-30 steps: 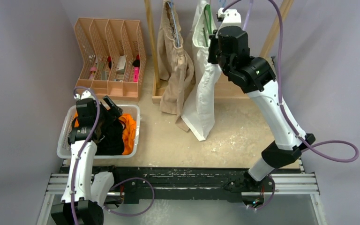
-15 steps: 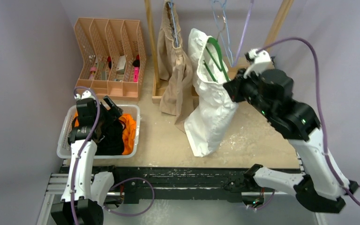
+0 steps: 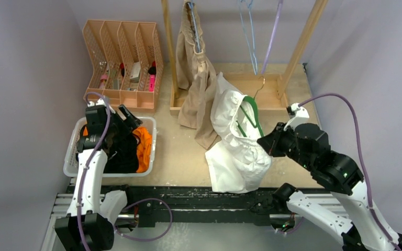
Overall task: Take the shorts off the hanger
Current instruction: Pick up the hanger from the clothes rod.
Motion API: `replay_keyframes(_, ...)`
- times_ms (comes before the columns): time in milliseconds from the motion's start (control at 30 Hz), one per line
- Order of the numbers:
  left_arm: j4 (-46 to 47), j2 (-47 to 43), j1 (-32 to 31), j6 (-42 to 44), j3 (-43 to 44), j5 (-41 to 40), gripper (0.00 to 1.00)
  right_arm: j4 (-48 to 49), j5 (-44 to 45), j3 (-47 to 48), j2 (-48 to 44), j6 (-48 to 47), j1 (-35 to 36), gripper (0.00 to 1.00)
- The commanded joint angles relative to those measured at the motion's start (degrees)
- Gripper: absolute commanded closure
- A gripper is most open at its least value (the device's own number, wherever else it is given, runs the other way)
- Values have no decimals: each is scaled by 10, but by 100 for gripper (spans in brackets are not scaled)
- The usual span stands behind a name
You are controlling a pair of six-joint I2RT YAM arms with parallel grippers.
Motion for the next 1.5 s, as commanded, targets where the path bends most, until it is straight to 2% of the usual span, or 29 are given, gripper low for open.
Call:
replay_keyframes(0,53,-31,-14,-68,33,78,21,15,-15,-36,-24,110,1,100)
replay_keyframes(67,61,-43,-44,-92,37,72,20,22,-13,-70,-34,147,2,100)
replay_keyframes(167,96,-54,-122,-136,29,40,20,48,3,-110,-52,183,2,100)
replay_keyframes(233,103,-44,-205,-157,36,-8,18,87,-3,-144,-61,188,2,100)
replay_keyframes(333,85,-34,-357,-178,64,-129,17,134,-20,-174,-55,180,2,100)
replay_keyframes(467,166,-22,-478,-254,46,-176,17,148,-3,-184,-28,156,2,100)
replay_keyframes(533,212,11,-538,-277,47,-202,18,150,-3,-183,-20,141,2,100)
replay_keyframes(667,246,116,-638,-282,121,-249,18,164,-27,-200,-19,122,2,100)
replay_keyframes(767,276,192,-660,-260,208,-228,19,167,-44,-210,-22,111,2,100)
replay_keyframes(867,246,259,-662,-236,287,-231,19,164,-50,-215,-27,108,2,100)
replay_keyframes(933,238,293,-662,-249,318,-246,20,165,-54,-217,-33,104,2,100)
replay_keyframes(1000,263,318,-662,-286,323,-247,23,165,-54,-216,-40,102,1,100)
replay_keyframes(1133,317,365,-662,-348,327,-198,25,160,-47,-215,-53,101,1,100)
replay_keyframes(1267,326,391,-662,-387,317,-200,27,158,-46,-213,-60,95,1,100)
replay_keyframes(1367,376,404,-661,-416,297,-187,28,160,-48,-215,-61,91,1,100)
replay_keyframes(1467,404,428,-660,-417,308,-173,32,161,-58,-213,-58,86,2,100)
